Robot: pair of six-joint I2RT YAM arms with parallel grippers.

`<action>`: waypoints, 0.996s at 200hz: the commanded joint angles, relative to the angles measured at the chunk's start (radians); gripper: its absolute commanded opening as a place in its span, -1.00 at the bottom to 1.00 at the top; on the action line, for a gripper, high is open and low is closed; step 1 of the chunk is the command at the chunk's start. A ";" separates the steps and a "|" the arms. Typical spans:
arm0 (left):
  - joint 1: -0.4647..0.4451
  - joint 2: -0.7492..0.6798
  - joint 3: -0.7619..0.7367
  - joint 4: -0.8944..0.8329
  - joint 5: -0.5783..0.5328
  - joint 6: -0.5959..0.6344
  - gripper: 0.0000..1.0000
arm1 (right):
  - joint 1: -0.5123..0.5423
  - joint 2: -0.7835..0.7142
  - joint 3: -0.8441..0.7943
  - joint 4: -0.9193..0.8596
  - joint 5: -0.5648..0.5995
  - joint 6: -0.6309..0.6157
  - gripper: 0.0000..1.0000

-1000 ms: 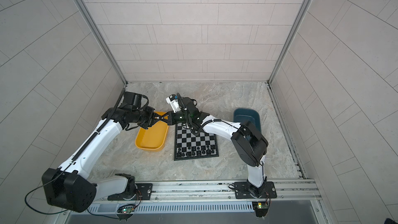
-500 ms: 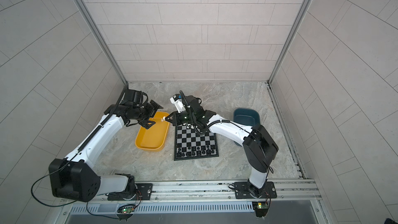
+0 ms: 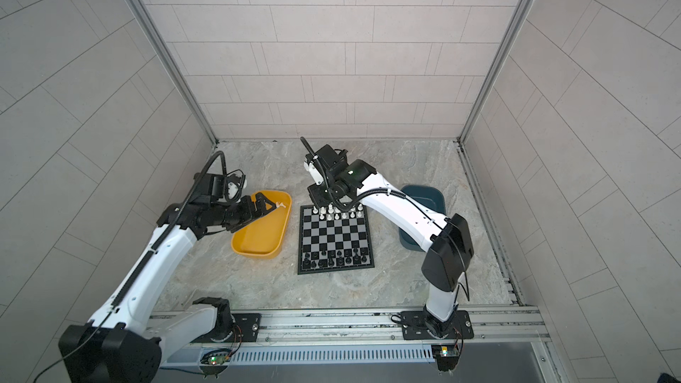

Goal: Set up the chess pieces on the board
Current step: 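Close the right gripper on the white piece and pull it from the left gripper, then carry the white piece with the right gripper to the board's far rows and lower it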

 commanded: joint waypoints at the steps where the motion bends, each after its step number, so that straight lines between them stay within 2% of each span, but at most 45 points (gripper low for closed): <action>1: 0.020 -0.012 -0.063 0.126 0.056 0.013 1.00 | 0.017 0.160 0.110 -0.221 0.065 -0.067 -1.00; 38: 0.021 -0.030 -0.114 0.116 -0.069 0.044 0.97 | 0.040 0.353 0.283 -0.273 0.101 -0.073 -1.00; 69: 0.020 -0.030 -0.090 0.091 -0.063 0.062 0.94 | 0.042 0.462 0.381 -0.333 0.121 -0.084 -1.00; 113: 0.021 -0.025 -0.085 0.090 -0.062 0.061 0.94 | 0.042 0.515 0.431 -0.335 0.116 -0.088 -1.00; 169: 0.022 -0.022 -0.085 0.093 -0.051 0.061 0.94 | 0.041 0.644 0.620 -0.381 0.105 -0.096 -1.00; 199: 0.022 -0.022 -0.084 0.092 -0.047 0.061 0.94 | 0.041 0.667 0.645 -0.355 0.105 -0.115 -1.00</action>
